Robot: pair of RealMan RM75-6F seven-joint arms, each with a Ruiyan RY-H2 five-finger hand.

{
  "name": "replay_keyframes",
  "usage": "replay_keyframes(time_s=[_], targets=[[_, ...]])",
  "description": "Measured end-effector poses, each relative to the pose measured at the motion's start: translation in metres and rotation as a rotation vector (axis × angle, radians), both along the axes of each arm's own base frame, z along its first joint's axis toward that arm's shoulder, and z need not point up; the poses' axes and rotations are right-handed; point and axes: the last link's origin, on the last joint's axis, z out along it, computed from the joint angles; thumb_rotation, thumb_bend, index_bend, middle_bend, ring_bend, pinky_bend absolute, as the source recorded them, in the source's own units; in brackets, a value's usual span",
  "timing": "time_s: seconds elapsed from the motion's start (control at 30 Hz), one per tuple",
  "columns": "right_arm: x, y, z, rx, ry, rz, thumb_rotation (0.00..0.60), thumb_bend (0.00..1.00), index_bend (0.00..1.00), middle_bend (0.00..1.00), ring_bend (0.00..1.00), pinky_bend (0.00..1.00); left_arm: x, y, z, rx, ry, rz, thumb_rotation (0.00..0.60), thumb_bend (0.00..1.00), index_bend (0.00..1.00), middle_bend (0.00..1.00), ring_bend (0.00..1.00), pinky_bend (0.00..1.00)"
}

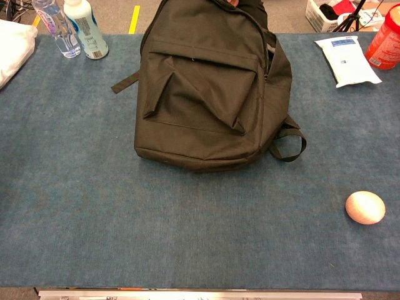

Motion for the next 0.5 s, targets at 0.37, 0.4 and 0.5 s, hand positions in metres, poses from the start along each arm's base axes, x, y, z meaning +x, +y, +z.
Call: replay_keyframes(time_s=[0.37,0.4,0.5], targets=[[0.0014,-0.0039,0.0014,0.002,-0.016,0.005,0.6,0.09,0.02,0.2,0.05,0.12,0.0007,0.003,-0.0007,-0.004,-0.007,-0.007,0.6,0.42,0.28,0.26,0.23,0.29],[0.0016,-0.004,0.0017,0.002,-0.016,0.005,0.6,0.09,0.02,0.2,0.05,0.12,0.0012,0.0038,-0.0007,-0.005,-0.011,-0.009,0.6,0.42,0.28,0.26,0.23,0.29],[0.0024,-0.0047,0.0031,-0.001,-0.018,0.008,0.6,0.09,0.02,0.2,0.05,0.12,0.0038,0.0078,-0.0008,-0.008,-0.033,-0.024,0.6,0.42,0.28,0.26,0.23,0.29]])
